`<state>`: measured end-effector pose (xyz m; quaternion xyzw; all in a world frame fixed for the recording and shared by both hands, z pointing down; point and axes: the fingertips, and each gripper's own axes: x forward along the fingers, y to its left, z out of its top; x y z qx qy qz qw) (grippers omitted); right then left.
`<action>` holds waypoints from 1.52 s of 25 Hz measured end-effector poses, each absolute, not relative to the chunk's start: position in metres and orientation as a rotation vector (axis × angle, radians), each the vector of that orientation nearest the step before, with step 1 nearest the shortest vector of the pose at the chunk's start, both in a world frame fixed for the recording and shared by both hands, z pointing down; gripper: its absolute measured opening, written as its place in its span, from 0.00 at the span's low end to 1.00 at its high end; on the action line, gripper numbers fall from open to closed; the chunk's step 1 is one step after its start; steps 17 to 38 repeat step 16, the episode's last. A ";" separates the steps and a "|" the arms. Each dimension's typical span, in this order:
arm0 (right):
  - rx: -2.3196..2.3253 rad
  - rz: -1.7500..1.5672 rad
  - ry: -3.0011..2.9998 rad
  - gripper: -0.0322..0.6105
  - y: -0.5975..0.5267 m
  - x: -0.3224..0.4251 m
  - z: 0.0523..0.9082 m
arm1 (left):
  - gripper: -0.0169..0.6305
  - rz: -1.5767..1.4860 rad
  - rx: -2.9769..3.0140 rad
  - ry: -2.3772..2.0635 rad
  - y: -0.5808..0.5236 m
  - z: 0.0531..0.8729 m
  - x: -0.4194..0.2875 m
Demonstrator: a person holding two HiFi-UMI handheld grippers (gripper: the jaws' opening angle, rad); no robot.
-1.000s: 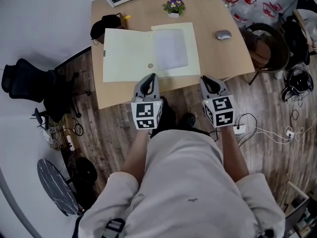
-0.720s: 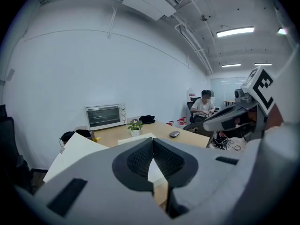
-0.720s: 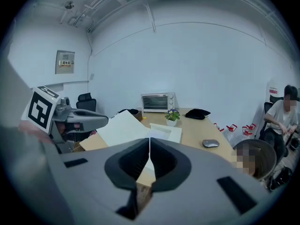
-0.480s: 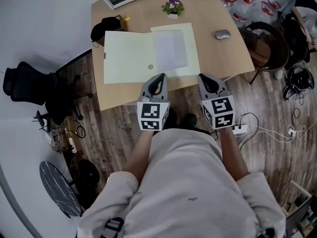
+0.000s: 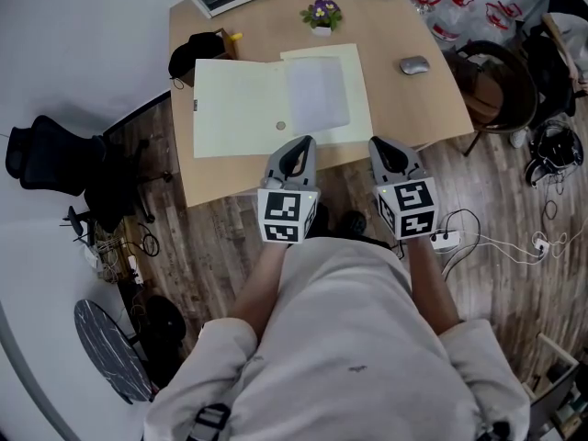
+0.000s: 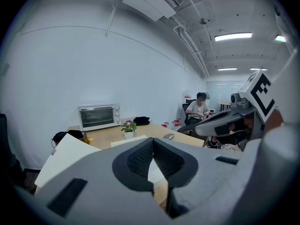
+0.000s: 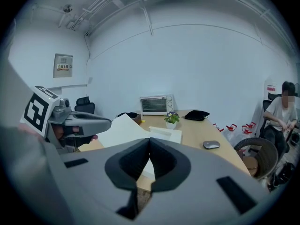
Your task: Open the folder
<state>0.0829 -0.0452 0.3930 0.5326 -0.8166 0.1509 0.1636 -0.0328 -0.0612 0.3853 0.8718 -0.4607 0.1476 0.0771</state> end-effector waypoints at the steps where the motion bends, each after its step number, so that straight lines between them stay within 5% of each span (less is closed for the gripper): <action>1: 1.520 0.431 -2.329 0.05 -0.046 0.083 0.393 | 0.03 0.442 2.611 -1.379 -0.061 0.386 -0.033; 38: 1.508 0.433 -2.330 0.05 -0.054 0.077 0.393 | 0.03 0.453 2.600 -1.383 -0.068 0.387 -0.039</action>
